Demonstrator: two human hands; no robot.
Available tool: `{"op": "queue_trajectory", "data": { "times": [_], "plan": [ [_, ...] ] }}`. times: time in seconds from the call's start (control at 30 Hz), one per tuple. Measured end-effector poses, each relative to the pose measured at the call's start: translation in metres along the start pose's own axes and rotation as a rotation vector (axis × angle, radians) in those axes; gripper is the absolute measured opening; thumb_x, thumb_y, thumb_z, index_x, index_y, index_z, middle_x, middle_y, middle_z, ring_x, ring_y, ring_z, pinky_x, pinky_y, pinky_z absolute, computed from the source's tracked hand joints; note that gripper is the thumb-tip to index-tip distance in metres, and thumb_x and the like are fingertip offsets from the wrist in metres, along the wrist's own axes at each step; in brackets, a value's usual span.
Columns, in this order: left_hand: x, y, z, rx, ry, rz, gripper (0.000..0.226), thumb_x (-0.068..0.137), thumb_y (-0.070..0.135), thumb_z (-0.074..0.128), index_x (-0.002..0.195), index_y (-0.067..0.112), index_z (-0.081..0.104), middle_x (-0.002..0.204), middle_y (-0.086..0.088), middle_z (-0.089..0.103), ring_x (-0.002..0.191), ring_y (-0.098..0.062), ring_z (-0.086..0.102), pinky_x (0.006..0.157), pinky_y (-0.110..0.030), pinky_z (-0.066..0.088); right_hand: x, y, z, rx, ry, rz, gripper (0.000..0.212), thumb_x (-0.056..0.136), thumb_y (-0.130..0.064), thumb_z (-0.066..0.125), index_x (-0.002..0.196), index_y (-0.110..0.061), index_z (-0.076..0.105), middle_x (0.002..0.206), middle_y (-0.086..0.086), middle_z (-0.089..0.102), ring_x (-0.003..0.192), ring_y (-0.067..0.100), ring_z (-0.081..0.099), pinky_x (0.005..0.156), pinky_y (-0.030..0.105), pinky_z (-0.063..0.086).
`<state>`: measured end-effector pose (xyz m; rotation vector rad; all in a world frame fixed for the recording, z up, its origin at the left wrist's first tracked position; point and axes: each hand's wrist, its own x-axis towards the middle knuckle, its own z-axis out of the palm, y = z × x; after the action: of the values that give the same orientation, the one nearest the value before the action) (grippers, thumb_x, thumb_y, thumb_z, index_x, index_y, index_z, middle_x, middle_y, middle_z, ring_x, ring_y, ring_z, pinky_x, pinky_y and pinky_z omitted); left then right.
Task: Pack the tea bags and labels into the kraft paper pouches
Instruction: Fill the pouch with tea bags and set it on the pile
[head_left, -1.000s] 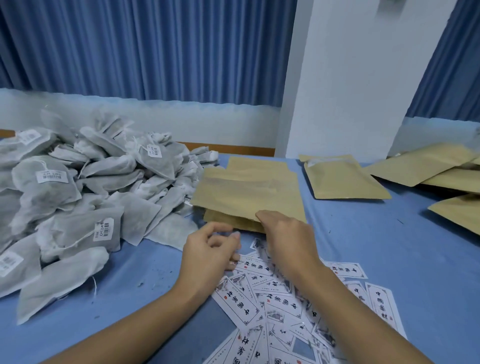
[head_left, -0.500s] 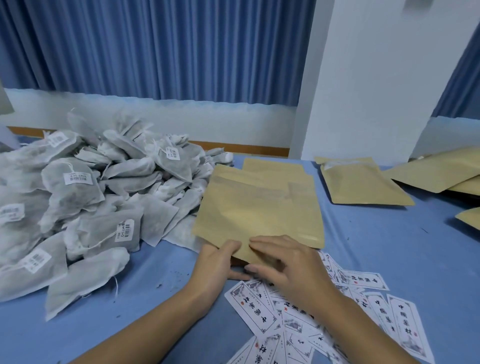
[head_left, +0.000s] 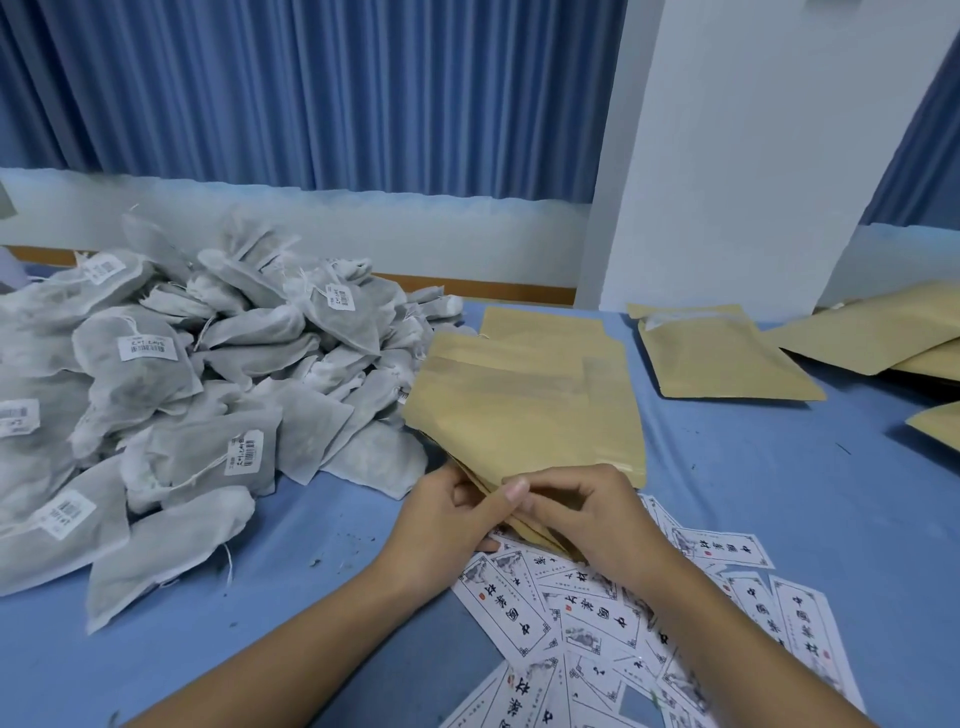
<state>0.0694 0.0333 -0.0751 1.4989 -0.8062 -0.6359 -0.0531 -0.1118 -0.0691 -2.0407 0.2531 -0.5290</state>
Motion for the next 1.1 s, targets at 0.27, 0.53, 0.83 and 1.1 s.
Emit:
{"op": "queue_trajectory", "data": {
  "times": [0.27, 0.53, 0.83, 1.1],
  "plan": [
    [0.003, -0.002, -0.002, -0.034, -0.035, -0.021, 0.024, 0.091, 0.027, 0.071, 0.109, 0.013, 0.065, 0.094, -0.001, 0.077, 0.09, -0.017, 0.074, 0.069, -0.028, 0.061, -0.006, -0.007, 0.011, -0.632, 0.092, -0.261, 0.026, 0.094, -0.035, 0.045, 0.097, -0.031, 0.07, 0.086, -0.016, 0.07, 0.078, 0.008, 0.061, 0.066, 0.036, 0.052],
    [0.004, 0.002, -0.006, -0.032, -0.108, -0.065, 0.014, 0.1, 0.019, 0.059, 0.105, 0.009, 0.068, 0.092, -0.009, 0.077, 0.093, -0.022, 0.073, 0.069, -0.027, 0.058, -0.006, -0.009, 0.014, -0.634, 0.192, -0.307, 0.023, 0.098, -0.025, 0.051, 0.099, -0.02, 0.074, 0.083, -0.008, 0.07, 0.073, 0.012, 0.063, 0.063, 0.037, 0.051],
    [0.003, 0.005, 0.001, -0.02, 0.013, -0.101, 0.032, 0.105, 0.016, 0.048, 0.083, 0.007, 0.068, 0.078, -0.016, 0.074, 0.069, -0.018, 0.07, 0.057, -0.025, 0.056, -0.007, -0.017, 0.014, -0.698, 0.181, -0.301, 0.019, 0.099, -0.025, 0.059, 0.112, -0.023, 0.073, 0.104, -0.012, 0.072, 0.094, 0.011, 0.066, 0.075, 0.034, 0.055],
    [0.005, 0.007, -0.001, 0.076, 0.0, -0.039, 0.043, 0.105, 0.015, 0.048, 0.071, -0.009, 0.062, 0.051, -0.01, 0.061, 0.039, -0.012, 0.051, 0.041, -0.012, 0.037, -0.005, -0.016, 0.01, -0.807, 0.124, -0.211, 0.025, 0.104, -0.029, 0.048, 0.087, -0.018, 0.063, 0.079, -0.007, 0.059, 0.071, 0.017, 0.054, 0.063, 0.038, 0.048]
  ]
}}
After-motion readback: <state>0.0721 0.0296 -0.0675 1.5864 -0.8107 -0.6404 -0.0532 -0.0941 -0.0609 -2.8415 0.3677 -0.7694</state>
